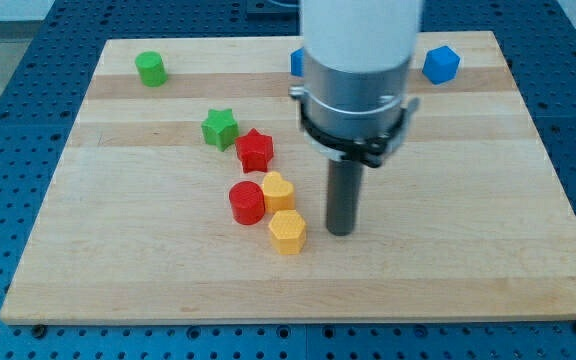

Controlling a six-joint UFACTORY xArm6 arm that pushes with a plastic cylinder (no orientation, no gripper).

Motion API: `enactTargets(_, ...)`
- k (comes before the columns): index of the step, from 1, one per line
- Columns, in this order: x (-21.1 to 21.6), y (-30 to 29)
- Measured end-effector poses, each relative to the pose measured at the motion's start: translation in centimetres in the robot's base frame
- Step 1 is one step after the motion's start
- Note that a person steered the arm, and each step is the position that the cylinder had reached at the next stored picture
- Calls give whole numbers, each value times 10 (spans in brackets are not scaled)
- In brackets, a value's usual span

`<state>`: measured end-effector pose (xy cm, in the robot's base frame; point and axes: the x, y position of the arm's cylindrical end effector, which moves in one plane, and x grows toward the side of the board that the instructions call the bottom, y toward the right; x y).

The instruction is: Push the yellow hexagon towards the left center of the board

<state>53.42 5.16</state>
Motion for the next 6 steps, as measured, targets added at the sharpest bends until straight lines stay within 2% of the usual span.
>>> enactTargets(2, 17, -3)
enactTargets(6, 17, -71)
